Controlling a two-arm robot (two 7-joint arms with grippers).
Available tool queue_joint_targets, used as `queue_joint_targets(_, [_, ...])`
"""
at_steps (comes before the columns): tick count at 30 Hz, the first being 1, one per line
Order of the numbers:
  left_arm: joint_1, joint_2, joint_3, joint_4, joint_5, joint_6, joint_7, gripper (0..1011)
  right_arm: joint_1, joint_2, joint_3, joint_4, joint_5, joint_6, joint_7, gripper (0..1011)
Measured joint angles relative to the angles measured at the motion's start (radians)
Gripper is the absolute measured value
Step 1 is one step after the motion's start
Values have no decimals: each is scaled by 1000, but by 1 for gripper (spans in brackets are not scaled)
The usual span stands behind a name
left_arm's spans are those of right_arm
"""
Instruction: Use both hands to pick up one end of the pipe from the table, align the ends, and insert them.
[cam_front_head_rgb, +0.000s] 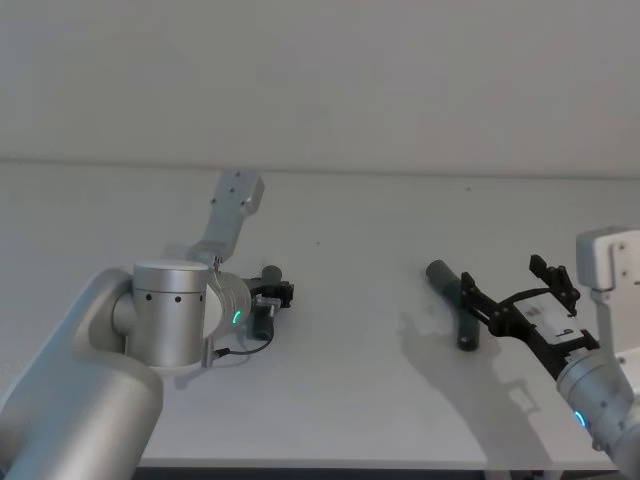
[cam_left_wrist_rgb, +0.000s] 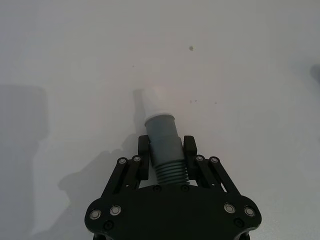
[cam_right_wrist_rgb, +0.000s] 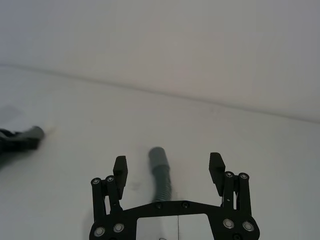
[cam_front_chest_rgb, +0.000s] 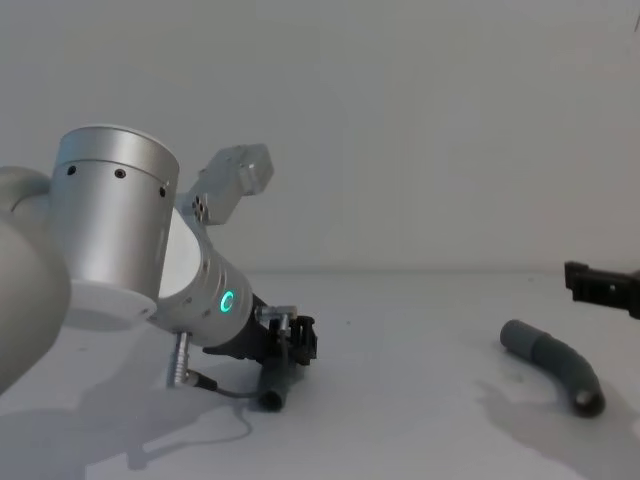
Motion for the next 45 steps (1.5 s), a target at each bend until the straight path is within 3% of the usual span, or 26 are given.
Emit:
queue_joint_targets(11, [0,0,0,0,0,0,0,398,79,-19,-31,54,-58,119,-36,1001])
queue_joint_targets(28, [0,0,0,0,0,1,0,398,145,-46,-45,65,-51,304,-1,1001])
queue_joint_targets(45, [0,0,0,0,0,1,0,398,195,-76,-62,102,-61,383,5,1001])
